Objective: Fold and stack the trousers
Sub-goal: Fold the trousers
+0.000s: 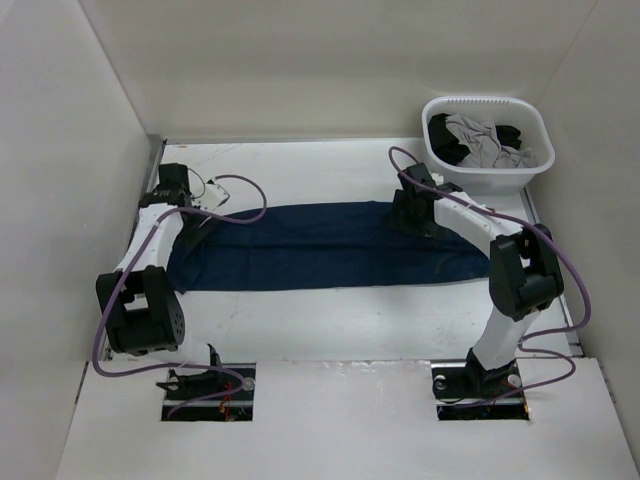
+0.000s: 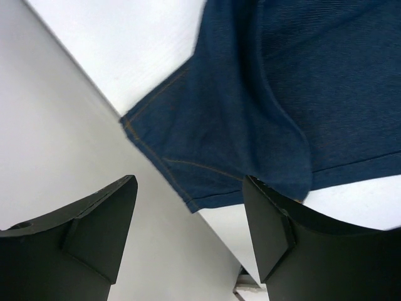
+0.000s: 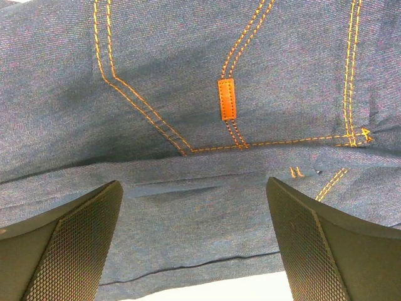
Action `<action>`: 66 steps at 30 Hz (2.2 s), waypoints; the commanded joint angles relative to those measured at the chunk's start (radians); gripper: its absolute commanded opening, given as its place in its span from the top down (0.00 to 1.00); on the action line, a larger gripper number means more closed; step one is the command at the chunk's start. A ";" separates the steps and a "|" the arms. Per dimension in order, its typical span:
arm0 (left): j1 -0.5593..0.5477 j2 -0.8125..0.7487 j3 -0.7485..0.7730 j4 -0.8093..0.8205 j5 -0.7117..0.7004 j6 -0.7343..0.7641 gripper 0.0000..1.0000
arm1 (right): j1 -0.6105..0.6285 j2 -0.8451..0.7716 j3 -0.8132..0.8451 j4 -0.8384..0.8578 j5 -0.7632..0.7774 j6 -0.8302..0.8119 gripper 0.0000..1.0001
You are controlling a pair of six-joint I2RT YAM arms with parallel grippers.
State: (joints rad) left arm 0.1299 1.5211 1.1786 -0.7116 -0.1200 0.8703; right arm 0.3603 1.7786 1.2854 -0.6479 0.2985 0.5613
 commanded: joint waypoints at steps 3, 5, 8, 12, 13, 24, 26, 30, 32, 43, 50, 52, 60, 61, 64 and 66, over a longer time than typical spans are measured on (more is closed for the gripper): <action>-0.009 -0.006 -0.026 0.027 0.022 -0.027 0.32 | 0.004 -0.025 0.002 0.011 0.005 0.002 0.00; -0.012 -0.006 -0.039 0.037 0.022 -0.024 0.32 | 0.004 -0.025 0.002 0.011 0.005 0.002 0.00; -0.020 0.002 -0.045 0.046 0.022 -0.028 0.32 | 0.004 -0.025 0.002 0.011 0.005 0.002 0.00; -0.032 -0.001 -0.042 0.046 0.020 -0.033 0.32 | 0.004 -0.025 0.002 0.011 0.005 0.002 0.00; -0.032 -0.002 -0.043 0.044 0.019 -0.033 0.32 | -0.095 -0.018 -0.039 0.266 -0.101 -0.100 0.00; -0.025 -0.050 -0.059 0.020 0.017 -0.021 0.32 | -0.039 -0.212 -0.043 0.352 -0.236 -0.106 0.00; -0.025 -0.062 -0.063 0.011 0.020 -0.020 0.32 | -0.126 -0.292 -0.090 0.289 -0.199 0.022 0.00; -0.068 -0.094 -0.092 -0.017 0.025 -0.045 0.31 | -0.333 -0.401 -0.194 0.142 -0.183 0.233 0.00; -0.092 -0.110 -0.122 -0.034 0.025 -0.057 0.31 | -0.408 -0.441 -0.247 0.114 -0.200 0.261 0.00; -0.103 -0.090 -0.192 -0.089 -0.019 -0.114 0.31 | -0.548 -0.430 -0.412 0.093 -0.225 0.374 0.00; -0.088 -0.044 -0.178 -0.046 -0.084 -0.183 0.32 | -0.571 -0.409 -0.494 0.244 -0.157 0.552 0.02; -0.077 -0.044 -0.174 -0.045 -0.093 -0.195 0.32 | -0.571 -0.383 -0.468 0.263 -0.159 0.571 0.03; -0.049 -0.050 -0.189 -0.022 -0.107 -0.217 0.32 | -0.561 -0.318 -0.359 0.240 -0.162 0.600 0.11; -0.048 -0.050 -0.192 -0.020 -0.107 -0.217 0.32 | -0.559 -0.309 -0.356 0.226 -0.157 0.611 0.12; -0.045 -0.044 -0.194 -0.019 -0.107 -0.217 0.32 | -0.559 -0.282 -0.371 0.218 -0.177 0.646 0.19; -0.042 -0.042 -0.194 -0.019 -0.107 -0.212 0.32 | -0.559 -0.269 -0.382 0.235 -0.180 0.649 0.22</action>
State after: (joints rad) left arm 0.0788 1.4837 0.9936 -0.7506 -0.2214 0.6724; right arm -0.2028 1.4879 0.8967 -0.4366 0.1154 1.1694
